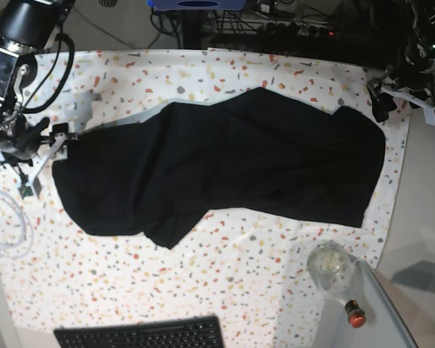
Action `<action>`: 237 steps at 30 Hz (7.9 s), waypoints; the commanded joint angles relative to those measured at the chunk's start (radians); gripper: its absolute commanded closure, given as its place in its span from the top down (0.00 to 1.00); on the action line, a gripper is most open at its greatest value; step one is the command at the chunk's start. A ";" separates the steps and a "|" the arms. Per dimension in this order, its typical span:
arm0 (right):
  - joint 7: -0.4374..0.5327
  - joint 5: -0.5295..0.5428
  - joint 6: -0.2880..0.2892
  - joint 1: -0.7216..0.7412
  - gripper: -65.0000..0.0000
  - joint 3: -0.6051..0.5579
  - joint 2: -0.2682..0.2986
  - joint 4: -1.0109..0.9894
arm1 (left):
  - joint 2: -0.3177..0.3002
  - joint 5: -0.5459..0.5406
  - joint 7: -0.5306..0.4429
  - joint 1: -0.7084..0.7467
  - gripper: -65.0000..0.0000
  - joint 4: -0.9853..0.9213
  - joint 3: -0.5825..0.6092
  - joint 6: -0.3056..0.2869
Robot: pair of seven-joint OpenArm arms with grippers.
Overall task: Layout the t-shirt on the table in an organized manner, then fold the t-shirt properly
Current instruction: 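Grasp the shirt edges again with both grippers, then pull the shirt edges with both grippers to spread the body, then drag the shirt with the left gripper toward the right gripper, flattening it, then grasp the shirt ends with both grippers and stretch them apart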
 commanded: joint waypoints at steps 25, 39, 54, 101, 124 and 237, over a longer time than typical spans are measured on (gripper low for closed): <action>0.041 0.106 0.096 0.079 0.64 0.001 0.010 -0.184 | 0.040 -0.004 -0.036 -0.367 0.65 -0.515 0.192 -0.005; 0.046 0.112 0.102 -0.009 0.00 0.026 0.057 -0.095 | 0.032 -0.002 0.188 -0.287 0.00 -0.155 0.192 -0.002; -0.201 0.028 -0.053 0.402 0.00 -0.063 0.140 -0.081 | 0.107 -0.004 0.400 -0.751 0.00 -0.283 0.312 0.132; 0.107 -0.005 0.073 0.079 0.00 -0.080 -0.006 -0.199 | 0.001 -0.004 -0.180 -0.192 1.00 -0.176 0.471 0.129; 0.073 -0.005 0.073 0.025 0.00 -0.082 0.002 -0.087 | 0.044 0.339 -0.179 -0.603 1.00 -0.523 0.675 0.015; 0.627 -0.009 -0.183 0.787 0.82 -0.395 0.157 -1.114 | 0.011 0.337 0.211 -0.355 0.00 -0.178 0.339 -0.014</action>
